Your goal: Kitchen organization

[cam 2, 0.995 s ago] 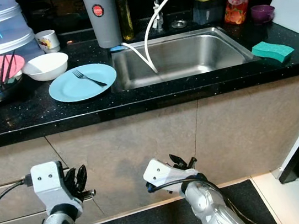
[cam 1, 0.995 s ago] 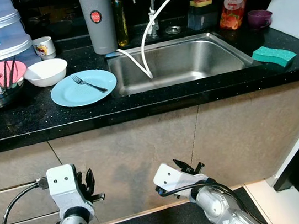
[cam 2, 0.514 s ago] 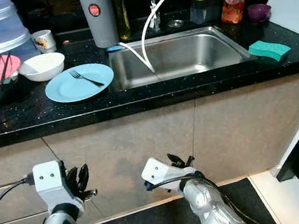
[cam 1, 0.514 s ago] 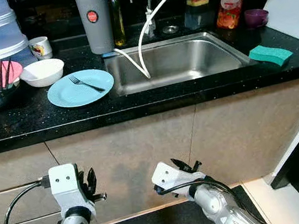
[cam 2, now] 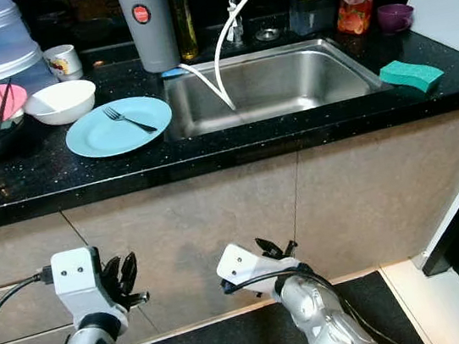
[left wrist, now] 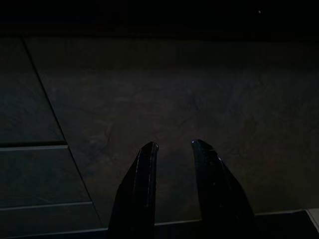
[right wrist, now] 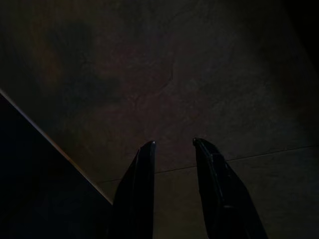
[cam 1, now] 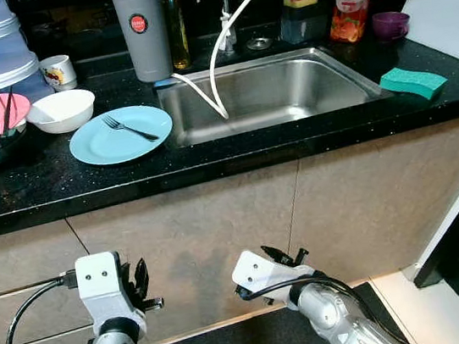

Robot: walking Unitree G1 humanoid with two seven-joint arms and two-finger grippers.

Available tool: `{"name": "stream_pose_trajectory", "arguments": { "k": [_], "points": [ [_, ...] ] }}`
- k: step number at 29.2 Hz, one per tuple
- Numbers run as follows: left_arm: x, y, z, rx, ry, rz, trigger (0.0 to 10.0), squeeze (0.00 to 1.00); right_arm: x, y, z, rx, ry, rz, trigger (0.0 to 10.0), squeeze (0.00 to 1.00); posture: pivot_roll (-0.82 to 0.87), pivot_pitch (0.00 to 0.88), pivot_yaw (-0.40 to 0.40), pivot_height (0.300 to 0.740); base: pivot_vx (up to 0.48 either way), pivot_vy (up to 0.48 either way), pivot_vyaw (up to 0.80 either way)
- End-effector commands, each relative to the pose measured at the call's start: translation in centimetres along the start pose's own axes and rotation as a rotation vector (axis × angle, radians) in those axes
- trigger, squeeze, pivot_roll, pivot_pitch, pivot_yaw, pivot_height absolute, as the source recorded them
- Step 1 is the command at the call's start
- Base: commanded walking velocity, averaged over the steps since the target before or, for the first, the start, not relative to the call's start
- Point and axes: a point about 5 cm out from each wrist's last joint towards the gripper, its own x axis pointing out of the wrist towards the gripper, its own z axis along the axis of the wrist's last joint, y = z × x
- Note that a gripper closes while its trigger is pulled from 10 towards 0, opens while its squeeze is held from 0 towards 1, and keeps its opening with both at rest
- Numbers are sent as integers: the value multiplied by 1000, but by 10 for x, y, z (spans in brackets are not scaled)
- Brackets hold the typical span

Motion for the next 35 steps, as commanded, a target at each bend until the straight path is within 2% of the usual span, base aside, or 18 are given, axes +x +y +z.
{"name": "stream_pose_trajectory", "arguments": {
  "k": [1, 35],
  "points": [
    [-1, 2, -4, 1, 25, 3, 10000, 0, 0, 2, 2, 11, -17, 12, 10000, 0, -128, 86, 39, 740, 0, 0, 0],
    [3, 9, -2, 8, 37, 1, 10000, 0, 5, 7, 6, 7, -22, 20, 10000, 0, -187, 68, 56, 740, 0, 0, 0]
  ]
}}
